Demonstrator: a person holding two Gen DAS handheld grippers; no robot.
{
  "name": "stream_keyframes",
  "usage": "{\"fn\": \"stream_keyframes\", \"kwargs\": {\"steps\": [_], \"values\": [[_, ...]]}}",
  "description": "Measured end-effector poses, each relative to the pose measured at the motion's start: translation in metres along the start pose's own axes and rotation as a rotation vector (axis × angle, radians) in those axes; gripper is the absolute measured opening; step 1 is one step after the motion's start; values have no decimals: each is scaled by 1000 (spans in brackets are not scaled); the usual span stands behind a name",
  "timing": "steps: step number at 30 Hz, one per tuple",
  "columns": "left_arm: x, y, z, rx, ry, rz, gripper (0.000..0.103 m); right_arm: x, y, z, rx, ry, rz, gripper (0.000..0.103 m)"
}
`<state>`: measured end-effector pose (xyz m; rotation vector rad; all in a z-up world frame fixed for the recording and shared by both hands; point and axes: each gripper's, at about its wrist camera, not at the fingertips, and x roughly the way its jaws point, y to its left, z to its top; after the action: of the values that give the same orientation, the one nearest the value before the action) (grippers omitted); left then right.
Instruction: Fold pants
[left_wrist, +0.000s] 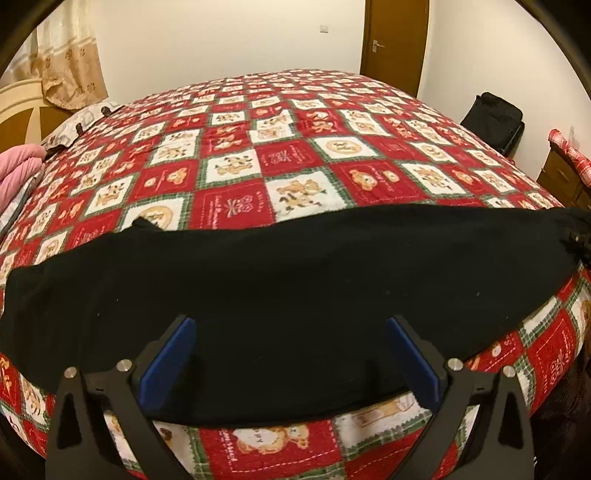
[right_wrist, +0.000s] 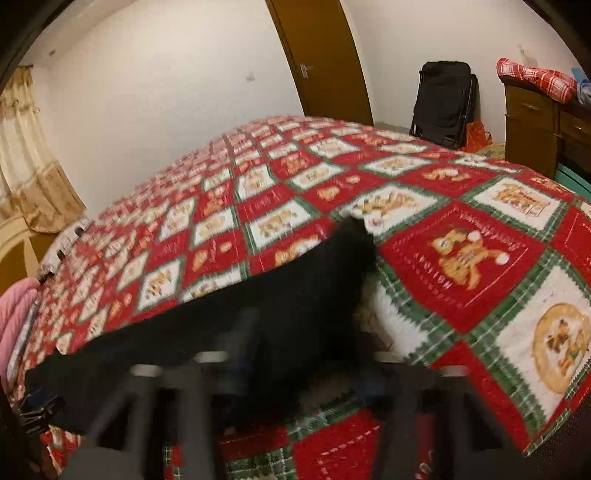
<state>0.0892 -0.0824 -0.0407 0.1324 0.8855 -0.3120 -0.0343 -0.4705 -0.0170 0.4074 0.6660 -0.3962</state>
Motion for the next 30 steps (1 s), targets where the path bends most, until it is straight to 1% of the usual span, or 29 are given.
{"fn": "stream_keyframes", "kwargs": {"steps": [1,2,3,5,8,9,10,12,13,15,16,18,19,22,26,30], "values": [[-1,2,-1,-5,0,-1,103,3,-2,0,17,8,-3,15],[-3,5,-3,-11,-4,-3,103,1,-2,0,23,11,-1,12],[-3,8,-3,-14,-8,-2,103,-1,2,1,12,6,-7,11],[-7,14,-5,-22,-23,7,103,-7,17,3,-51,-12,-28,10],[-7,25,-7,-43,-27,24,103,-22,70,-2,-244,-46,9,10],[-7,28,-7,-51,-24,27,103,-26,98,-9,-350,-57,23,10],[-6,31,-8,-62,-21,29,103,-28,118,-16,-422,-59,32,10],[-5,37,-10,-83,-15,27,103,-28,159,-36,-556,-54,66,10],[-6,40,-12,-94,-13,26,103,-25,183,-53,-638,-43,88,10],[-7,44,-14,-100,-14,27,103,-18,213,-80,-761,-38,95,10],[-8,45,-14,-101,-16,29,103,-11,230,-99,-830,-35,88,10],[-7,50,-16,-107,-15,35,103,-3,251,-122,-884,-29,102,10],[-7,52,-17,-111,-12,35,103,-1,259,-132,-910,-38,95,10],[-6,60,-19,-129,-9,40,103,6,283,-163,-1010,-96,37,10],[-1,69,-20,-157,-2,44,103,8,288,-169,-1004,-128,8,10],[2,74,-21,-169,6,43,103,-4,304,-169,-1041,-229,-27,10]]}}
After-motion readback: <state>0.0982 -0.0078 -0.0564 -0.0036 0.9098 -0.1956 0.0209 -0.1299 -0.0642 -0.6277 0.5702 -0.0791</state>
